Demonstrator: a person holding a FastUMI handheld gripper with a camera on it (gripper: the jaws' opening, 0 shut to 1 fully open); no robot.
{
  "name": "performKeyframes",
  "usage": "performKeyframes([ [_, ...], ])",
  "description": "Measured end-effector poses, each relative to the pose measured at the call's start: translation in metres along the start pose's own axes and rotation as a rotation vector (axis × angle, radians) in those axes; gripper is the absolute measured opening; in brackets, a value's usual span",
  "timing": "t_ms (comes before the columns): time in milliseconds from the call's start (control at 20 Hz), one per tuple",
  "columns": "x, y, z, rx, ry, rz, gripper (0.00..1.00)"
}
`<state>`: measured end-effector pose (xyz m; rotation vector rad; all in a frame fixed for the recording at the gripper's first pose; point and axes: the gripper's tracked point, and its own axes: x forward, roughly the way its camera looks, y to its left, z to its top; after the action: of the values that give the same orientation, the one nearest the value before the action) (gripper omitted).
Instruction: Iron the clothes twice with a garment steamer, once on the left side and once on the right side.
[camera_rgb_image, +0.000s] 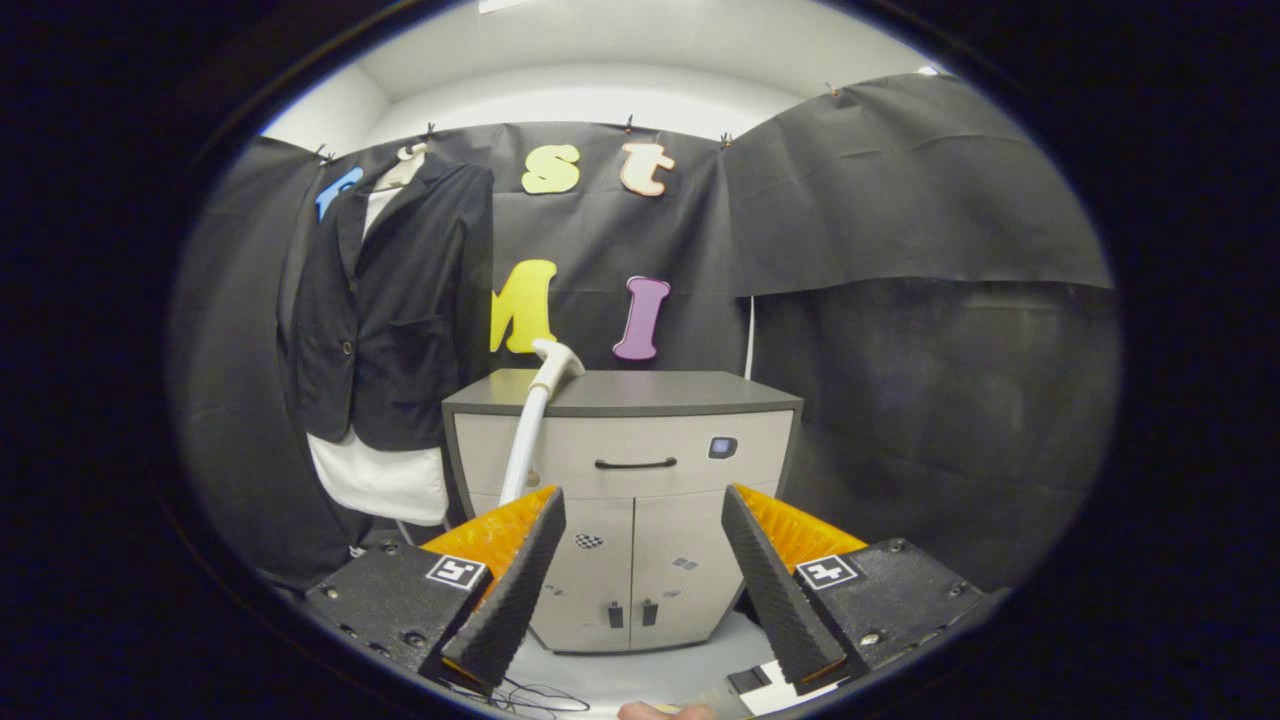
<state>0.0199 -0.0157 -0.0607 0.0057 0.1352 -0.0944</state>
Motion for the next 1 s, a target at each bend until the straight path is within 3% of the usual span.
performKeyframes([
  [500,0.020,0.069,0.057,-0.001,-0.007,-0.009,0.98],
  [700,0.037,0.103,0.087,0.004,-0.001,0.045,0.98],
  [1000,0.107,0.125,0.122,0.013,0.076,0.151,0.98],
])
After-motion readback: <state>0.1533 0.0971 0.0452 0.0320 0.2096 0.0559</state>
